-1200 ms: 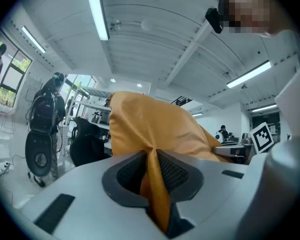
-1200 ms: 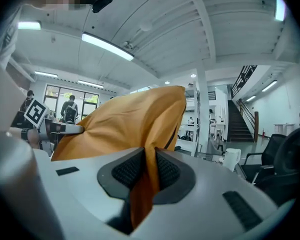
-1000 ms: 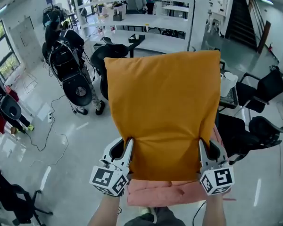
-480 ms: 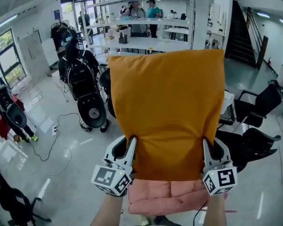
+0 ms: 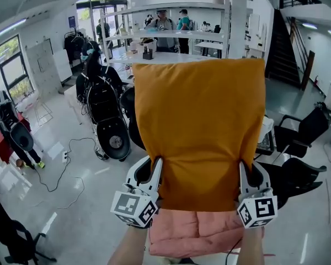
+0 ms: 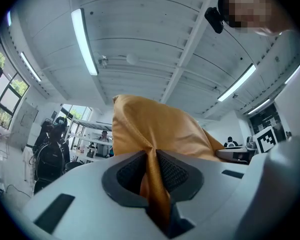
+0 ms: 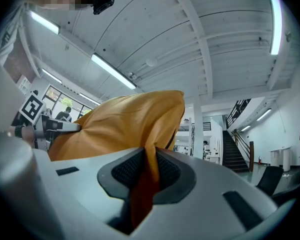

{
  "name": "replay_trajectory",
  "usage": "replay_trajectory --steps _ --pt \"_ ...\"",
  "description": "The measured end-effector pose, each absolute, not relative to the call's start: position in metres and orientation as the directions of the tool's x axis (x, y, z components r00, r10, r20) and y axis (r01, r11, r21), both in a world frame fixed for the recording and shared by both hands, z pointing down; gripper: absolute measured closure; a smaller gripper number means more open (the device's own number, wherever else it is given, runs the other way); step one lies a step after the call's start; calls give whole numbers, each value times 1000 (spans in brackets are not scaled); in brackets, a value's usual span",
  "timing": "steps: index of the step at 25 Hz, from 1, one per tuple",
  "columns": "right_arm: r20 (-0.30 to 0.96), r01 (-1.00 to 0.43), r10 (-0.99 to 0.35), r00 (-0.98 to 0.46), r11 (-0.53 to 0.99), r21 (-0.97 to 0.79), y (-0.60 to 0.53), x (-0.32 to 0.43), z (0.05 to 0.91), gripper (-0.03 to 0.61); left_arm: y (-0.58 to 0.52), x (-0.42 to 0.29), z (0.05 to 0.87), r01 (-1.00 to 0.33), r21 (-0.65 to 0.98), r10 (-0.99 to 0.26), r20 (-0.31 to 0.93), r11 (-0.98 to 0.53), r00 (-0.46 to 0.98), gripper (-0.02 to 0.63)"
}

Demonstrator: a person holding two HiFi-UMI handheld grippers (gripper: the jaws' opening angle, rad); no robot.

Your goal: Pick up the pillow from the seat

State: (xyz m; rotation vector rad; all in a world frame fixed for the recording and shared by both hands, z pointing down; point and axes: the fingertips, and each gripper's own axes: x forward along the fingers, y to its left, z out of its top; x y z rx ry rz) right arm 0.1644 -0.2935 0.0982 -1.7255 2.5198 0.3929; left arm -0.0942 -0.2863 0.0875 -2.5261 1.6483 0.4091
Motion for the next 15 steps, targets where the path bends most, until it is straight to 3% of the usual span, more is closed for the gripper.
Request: replay_trajectory --steps 15 --pt "-199 -923 -906 -373 340 182 -309 165 112 522 -299 -93 99 -919 65 -892 -273 -390 359 541"
